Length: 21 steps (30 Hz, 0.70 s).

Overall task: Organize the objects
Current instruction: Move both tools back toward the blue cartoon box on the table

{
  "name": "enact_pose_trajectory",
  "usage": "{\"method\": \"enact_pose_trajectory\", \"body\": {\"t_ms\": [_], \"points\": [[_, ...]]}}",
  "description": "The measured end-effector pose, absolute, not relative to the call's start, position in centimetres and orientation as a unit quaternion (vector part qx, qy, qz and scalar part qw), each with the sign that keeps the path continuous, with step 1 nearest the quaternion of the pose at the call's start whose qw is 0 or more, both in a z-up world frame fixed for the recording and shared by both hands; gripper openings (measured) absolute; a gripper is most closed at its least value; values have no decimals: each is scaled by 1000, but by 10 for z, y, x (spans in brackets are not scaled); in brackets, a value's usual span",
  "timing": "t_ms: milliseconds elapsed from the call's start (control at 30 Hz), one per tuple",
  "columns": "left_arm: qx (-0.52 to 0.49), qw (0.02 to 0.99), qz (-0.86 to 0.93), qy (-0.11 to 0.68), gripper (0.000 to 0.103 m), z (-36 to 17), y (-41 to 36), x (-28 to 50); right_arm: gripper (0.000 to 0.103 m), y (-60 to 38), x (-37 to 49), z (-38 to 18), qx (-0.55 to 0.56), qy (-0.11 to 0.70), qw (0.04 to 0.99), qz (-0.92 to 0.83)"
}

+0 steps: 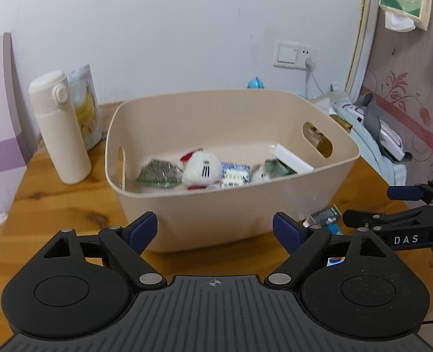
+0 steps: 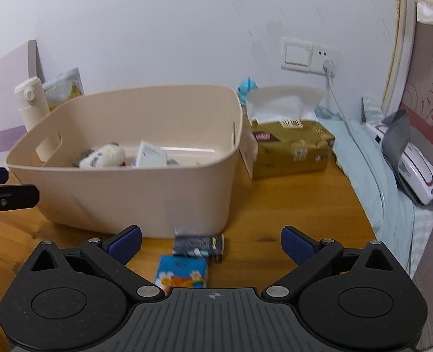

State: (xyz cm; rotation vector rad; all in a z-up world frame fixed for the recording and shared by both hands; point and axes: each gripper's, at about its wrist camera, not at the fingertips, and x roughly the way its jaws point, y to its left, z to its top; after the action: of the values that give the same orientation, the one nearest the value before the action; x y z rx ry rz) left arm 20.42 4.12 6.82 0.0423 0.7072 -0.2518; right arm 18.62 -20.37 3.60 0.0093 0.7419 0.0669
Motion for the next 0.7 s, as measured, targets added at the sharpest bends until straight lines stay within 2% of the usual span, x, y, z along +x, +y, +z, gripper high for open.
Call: {"method": "enact_pose_trajectory", "body": {"t_ms": [700], "points": [[5, 905, -109, 411, 87, 13, 44, 208, 103, -218, 179, -8, -3, 412, 911, -15]]}}
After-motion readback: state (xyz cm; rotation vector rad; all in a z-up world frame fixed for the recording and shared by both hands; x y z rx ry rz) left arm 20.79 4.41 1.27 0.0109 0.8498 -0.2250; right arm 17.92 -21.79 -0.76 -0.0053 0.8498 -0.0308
